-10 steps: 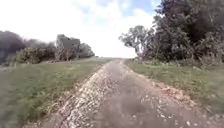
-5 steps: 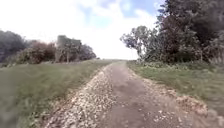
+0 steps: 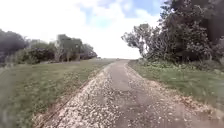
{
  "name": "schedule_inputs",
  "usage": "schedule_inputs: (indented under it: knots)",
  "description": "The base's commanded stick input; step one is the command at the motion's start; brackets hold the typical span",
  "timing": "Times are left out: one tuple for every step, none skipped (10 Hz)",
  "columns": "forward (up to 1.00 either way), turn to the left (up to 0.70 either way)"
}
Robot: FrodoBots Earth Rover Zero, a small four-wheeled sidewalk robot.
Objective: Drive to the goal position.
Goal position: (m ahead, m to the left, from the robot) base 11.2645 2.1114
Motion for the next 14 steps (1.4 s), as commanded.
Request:
schedule_inputs:
  knots:
    - [0.85,0.00]
    - [0.85,0.00]
    - [0.85,0.00]
    - [0.85,0.00]
    - [0.85,-0.02]
    - [0.85,-0.08]
    - [0.85,-0.34]
    - [0.85,-0.33]
    - [0.85,-0.30]
    - [0.85,-0.18]
    - [0.85,0.00]
    - [0.85,-0.01]
    - [0.85,-0.02]
    - [0.85,-0.02]
